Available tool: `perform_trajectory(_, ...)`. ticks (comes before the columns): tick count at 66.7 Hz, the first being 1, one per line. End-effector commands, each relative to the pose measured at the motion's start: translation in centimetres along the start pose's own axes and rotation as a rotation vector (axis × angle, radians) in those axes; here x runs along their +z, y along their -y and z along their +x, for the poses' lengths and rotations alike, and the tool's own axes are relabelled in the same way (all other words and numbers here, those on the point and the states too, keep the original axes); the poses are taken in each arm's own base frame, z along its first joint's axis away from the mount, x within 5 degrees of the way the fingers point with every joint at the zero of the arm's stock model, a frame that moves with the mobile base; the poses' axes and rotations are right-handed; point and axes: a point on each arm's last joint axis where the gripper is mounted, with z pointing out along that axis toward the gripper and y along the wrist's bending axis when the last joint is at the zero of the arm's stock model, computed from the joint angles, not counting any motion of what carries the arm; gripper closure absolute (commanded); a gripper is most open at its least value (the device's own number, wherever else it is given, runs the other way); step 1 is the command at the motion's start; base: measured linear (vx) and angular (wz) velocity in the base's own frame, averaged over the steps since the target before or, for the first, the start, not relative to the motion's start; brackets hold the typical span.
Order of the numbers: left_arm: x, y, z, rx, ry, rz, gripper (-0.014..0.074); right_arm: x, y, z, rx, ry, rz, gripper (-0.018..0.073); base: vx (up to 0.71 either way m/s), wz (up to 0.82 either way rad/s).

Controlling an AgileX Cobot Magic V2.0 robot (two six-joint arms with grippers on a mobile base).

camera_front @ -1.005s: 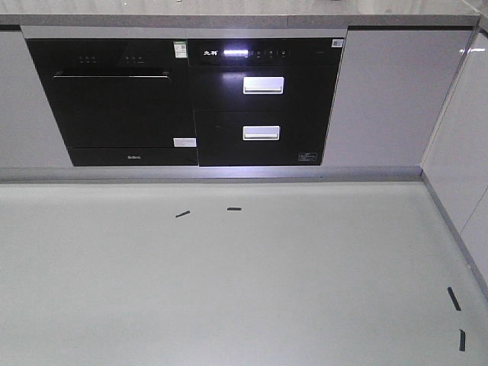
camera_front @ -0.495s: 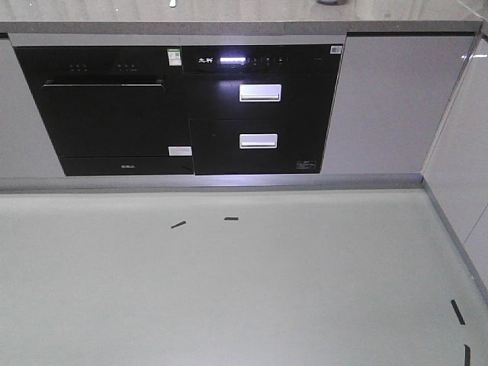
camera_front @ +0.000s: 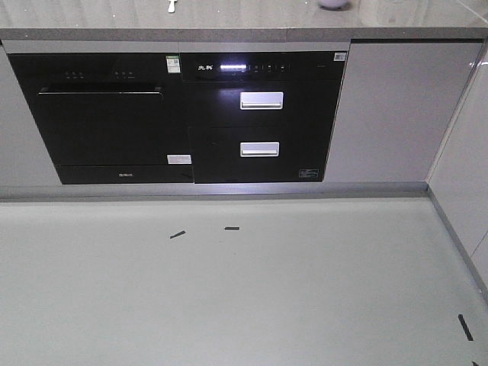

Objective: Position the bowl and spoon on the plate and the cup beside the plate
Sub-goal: 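Drive the base forward toward the grey countertop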

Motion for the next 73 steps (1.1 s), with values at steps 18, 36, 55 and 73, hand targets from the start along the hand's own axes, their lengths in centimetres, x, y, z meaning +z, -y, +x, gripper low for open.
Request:
perform_trajectory(18,-0.04,0.10,0.29,-0.016,0.056,0.029,0.0602,-0.01,-0.19,-0.12,-0.011,0.063,-0.023,0.0489,0.10,0.00)
perform_trajectory(36,-0.04,0.10,0.29,-0.016,0.056,0.029,0.0602,-0.01,-0.19,-0.12,-0.011,0.063,-0.023,0.0489,0.11,-0.01)
perform_trajectory(55,-0.04,0.10,0.29,-0.016,0.056,0.029,0.0602,-0.01,-0.19,-0.12,-0.011,0.063,-0.023,0.0489,0.12,-0.01)
perform_trajectory(73,-0.04,0.10,0.29,-0.016,0.056,0.029,0.0602,-0.01,-0.19,-0.12,-0.011,0.063,-0.023,0.0489,0.13,-0.01)
